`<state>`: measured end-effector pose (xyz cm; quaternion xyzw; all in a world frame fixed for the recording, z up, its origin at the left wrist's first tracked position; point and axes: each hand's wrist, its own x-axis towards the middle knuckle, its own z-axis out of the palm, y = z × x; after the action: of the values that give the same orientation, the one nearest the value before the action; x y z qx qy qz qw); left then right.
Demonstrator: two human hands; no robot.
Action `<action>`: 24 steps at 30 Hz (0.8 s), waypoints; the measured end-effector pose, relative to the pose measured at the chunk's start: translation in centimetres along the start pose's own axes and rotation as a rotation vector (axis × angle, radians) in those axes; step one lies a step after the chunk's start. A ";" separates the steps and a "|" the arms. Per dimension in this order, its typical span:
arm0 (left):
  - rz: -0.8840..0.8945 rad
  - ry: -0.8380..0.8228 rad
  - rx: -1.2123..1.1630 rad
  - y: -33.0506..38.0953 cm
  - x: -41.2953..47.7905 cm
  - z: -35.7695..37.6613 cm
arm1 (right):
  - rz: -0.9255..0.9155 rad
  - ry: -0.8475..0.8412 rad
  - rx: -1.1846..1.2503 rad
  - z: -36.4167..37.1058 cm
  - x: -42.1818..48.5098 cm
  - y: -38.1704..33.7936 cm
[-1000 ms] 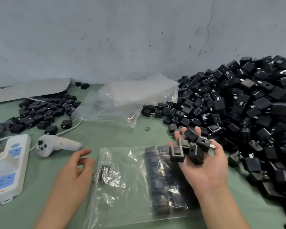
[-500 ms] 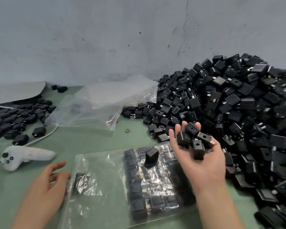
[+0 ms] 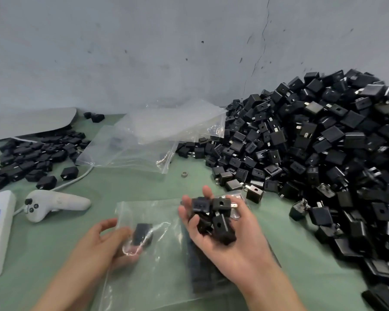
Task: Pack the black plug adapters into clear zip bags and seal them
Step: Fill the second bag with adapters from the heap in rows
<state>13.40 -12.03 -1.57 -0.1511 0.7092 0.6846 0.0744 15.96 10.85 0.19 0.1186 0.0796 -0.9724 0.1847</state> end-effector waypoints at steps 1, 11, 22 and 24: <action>-0.017 -0.031 -0.022 -0.1 0.0 0.1 | 0.018 0.016 -0.009 0.0 0.3 0.1; -0.140 -0.156 -0.281 -0.1 0.5 -0.9 | -0.640 0.188 0.231 -0.5 -2.1 -6.6; -0.302 -0.423 -0.556 0.5 2.2 -0.4 | -0.288 0.069 0.042 0.4 2.0 -2.0; -0.335 -0.439 -0.561 0.4 2.7 -0.1 | -0.239 0.078 0.031 0.0 2.5 -1.6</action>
<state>10.73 -12.47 -2.00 -0.1293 0.4272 0.8463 0.2909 13.11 11.43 -0.29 0.1491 0.0853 -0.9831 0.0626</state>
